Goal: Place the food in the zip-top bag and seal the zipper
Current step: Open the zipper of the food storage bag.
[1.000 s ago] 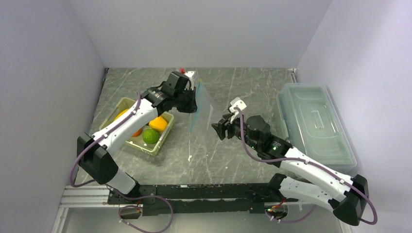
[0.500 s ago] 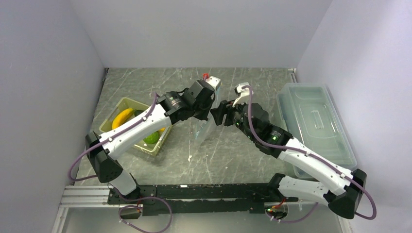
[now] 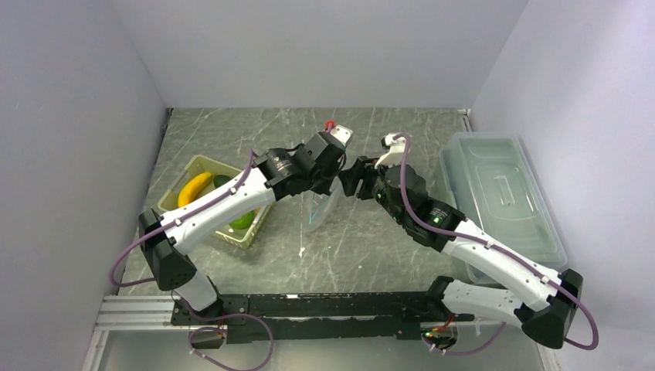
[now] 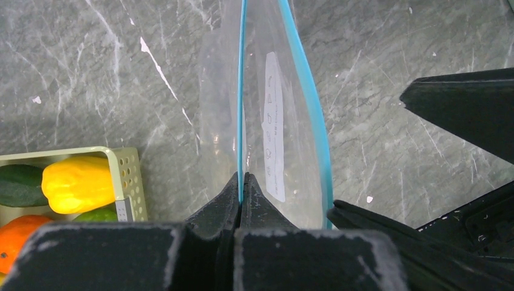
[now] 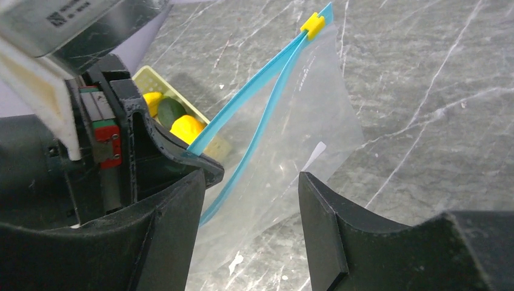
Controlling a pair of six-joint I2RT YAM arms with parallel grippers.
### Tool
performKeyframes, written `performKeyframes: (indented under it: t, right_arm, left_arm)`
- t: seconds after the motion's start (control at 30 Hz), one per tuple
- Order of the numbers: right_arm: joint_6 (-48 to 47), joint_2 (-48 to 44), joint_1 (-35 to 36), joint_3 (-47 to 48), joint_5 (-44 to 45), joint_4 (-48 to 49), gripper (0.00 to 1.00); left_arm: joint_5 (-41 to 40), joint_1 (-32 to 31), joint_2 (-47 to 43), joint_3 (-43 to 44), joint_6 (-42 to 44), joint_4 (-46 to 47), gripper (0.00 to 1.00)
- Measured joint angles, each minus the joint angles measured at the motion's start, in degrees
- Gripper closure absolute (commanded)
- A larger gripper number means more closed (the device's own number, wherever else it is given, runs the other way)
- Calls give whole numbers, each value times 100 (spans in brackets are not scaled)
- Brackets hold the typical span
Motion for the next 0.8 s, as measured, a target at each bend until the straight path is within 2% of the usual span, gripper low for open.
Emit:
performKeyframes:
  t: [0.63,0.8]
  right_arm:
    - [374,584,0,-61,70,-105,43]
    - [431,435,0,-367,177,-323,55]
  left_arm:
    - [-127,-101,0,0,-160,4,100]
    - [-337,-101,0,0,-170,2,100]
